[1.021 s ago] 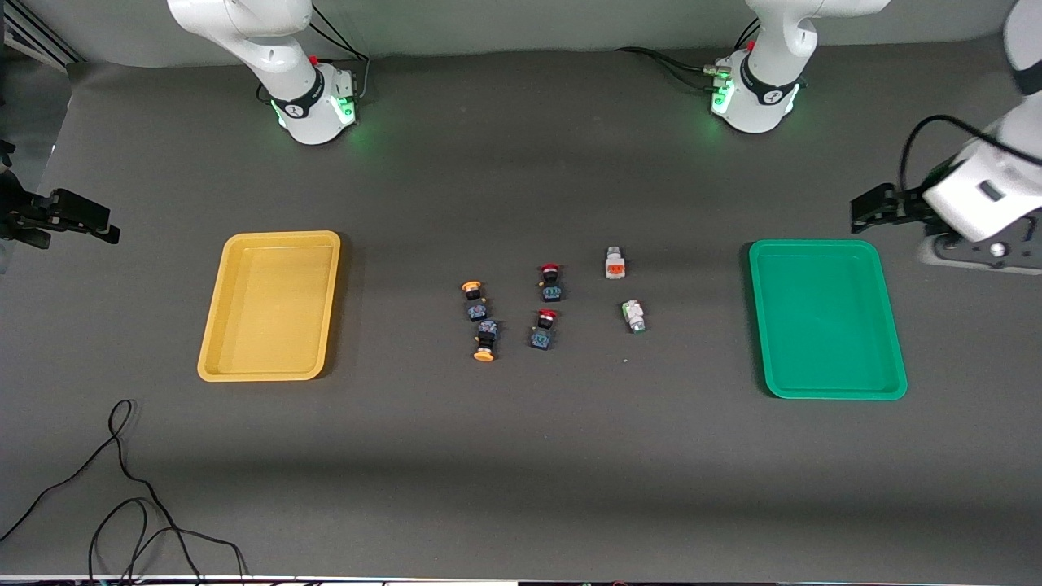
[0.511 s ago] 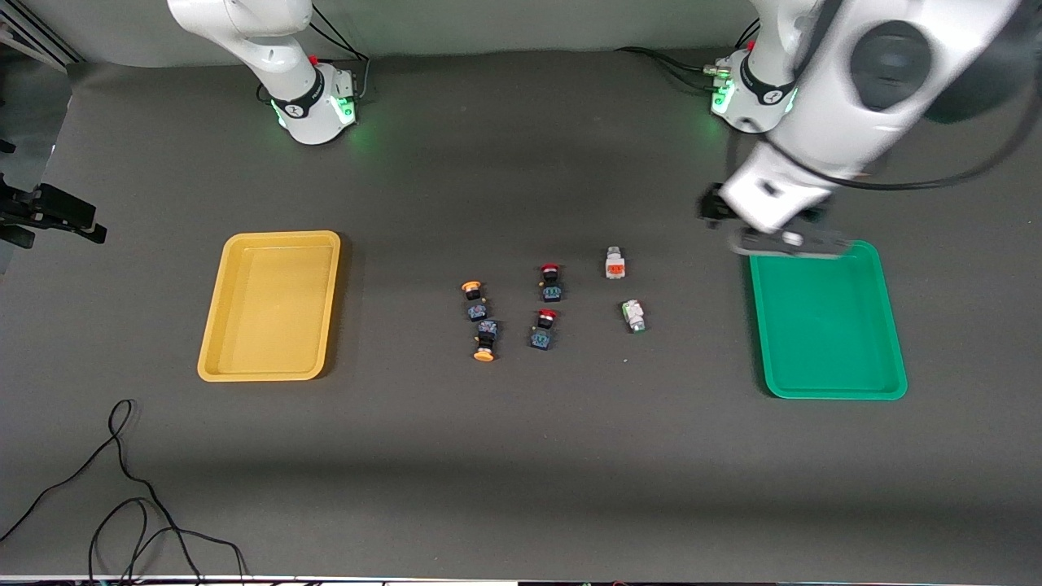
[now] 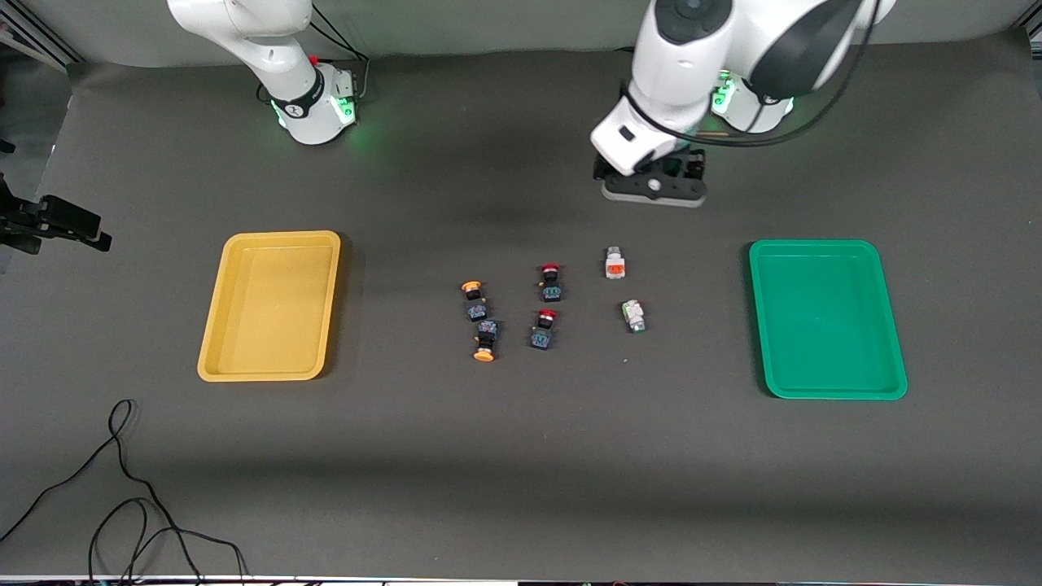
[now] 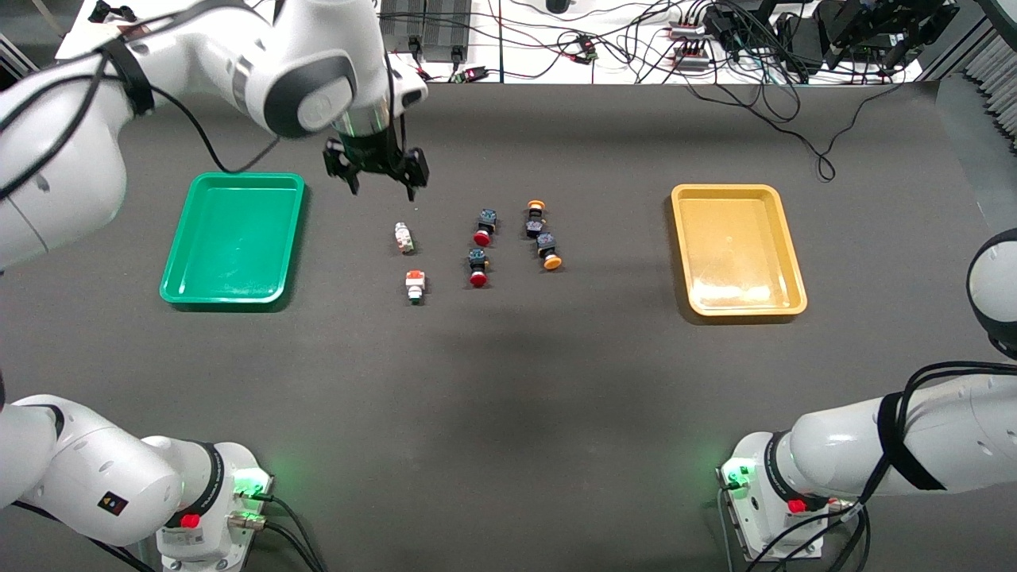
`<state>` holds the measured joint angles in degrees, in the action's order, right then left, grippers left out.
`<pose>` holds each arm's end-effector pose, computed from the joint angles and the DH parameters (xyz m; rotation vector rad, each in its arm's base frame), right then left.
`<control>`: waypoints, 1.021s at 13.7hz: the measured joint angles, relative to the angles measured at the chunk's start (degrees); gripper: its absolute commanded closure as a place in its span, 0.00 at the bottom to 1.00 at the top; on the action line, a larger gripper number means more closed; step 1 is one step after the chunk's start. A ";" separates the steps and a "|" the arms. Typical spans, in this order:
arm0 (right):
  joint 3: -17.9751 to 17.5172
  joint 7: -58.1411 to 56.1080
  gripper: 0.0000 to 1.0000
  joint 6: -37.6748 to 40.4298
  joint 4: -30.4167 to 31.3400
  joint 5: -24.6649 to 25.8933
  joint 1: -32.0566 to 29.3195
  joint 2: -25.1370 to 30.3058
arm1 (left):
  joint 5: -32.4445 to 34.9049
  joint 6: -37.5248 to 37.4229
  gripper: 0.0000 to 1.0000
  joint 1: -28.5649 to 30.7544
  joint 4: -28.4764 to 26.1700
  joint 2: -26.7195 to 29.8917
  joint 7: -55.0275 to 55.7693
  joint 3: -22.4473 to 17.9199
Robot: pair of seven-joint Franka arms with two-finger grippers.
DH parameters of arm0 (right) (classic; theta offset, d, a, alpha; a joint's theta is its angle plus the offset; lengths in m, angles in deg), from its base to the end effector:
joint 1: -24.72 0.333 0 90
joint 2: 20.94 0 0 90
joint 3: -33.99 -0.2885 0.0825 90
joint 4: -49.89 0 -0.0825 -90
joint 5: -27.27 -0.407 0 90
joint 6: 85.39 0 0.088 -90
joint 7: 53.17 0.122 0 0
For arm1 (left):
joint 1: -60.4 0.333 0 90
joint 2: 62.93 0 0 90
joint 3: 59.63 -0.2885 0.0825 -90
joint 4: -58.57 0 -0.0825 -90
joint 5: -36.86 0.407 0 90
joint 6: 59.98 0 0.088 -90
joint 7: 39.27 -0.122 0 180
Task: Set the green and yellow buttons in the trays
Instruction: 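Move the left gripper over the first white button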
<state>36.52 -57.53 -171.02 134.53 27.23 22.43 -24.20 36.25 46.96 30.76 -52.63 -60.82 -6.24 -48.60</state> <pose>0.5836 -0.0484 0.5883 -3.1396 0.0125 0.0621 0.4289 -0.3707 0.4436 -3.1142 0.2024 0.0506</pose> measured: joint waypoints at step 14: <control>-0.84 0.00 0.00 2.66 0.47 -0.94 1.24 -3.01 | -0.04 41.73 0.00 -0.43 -17.92 -22.03 1.58 -1.08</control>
<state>35.69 -57.53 -168.36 135.00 26.30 23.67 -27.22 36.21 88.69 30.33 -70.54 -82.85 -4.65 -49.68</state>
